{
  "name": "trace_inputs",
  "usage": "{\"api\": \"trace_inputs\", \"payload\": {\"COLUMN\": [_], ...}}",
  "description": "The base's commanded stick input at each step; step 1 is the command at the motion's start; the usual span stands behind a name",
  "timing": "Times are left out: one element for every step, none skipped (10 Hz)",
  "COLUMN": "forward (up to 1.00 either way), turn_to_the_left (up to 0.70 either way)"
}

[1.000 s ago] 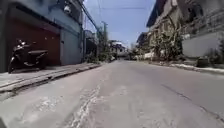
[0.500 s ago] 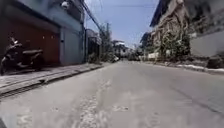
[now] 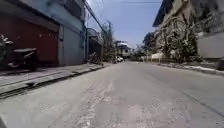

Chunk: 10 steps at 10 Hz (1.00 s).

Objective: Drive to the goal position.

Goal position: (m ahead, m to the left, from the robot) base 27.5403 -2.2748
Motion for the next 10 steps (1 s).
{"api": "trace_inputs", "payload": {"forward": [1.00,1.00,1.00,1.00,1.00,1.00,1.00,1.00,1.00,1.00], "turn_to_the_left": [0.00,0.00,0.00,0.00,0.00,0.00,0.00,0.00,0.00,0.00]}}
